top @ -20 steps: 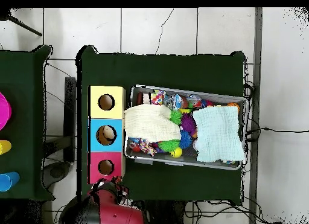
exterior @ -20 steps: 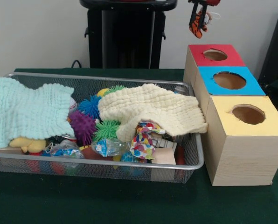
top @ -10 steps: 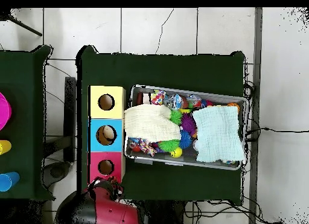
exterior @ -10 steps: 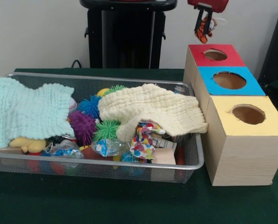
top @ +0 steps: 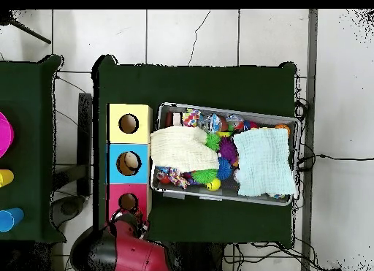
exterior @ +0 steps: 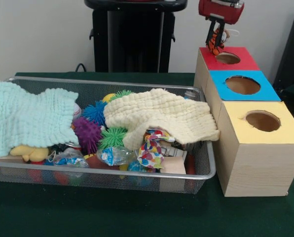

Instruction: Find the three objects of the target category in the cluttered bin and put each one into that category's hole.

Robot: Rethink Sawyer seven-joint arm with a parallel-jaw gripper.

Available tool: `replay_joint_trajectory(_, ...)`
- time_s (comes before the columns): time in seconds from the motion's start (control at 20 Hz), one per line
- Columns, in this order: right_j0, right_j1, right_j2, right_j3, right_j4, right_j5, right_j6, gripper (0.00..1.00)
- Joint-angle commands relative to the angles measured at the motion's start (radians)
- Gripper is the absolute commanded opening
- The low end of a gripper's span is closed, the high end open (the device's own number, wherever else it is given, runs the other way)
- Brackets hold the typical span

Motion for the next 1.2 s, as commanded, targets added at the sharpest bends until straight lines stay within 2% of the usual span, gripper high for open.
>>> replay_joint_trajectory(0.05, -0.012, 0.064, 0.091, -0.023, 0.085, -0.077, 0.288, 0.00)
replay_joint_trajectory(0.35, 0.012, 0.075, 0.099, -0.032, 0.116, -0.066, 0.291, 0.00)
replay_joint_trajectory(0.75, 0.064, 0.088, 0.062, -0.061, 0.152, -0.038, 0.301, 0.00)
replay_joint_trajectory(1.2, 0.148, 0.110, -0.031, -0.169, 0.185, 0.063, 0.315, 0.00)
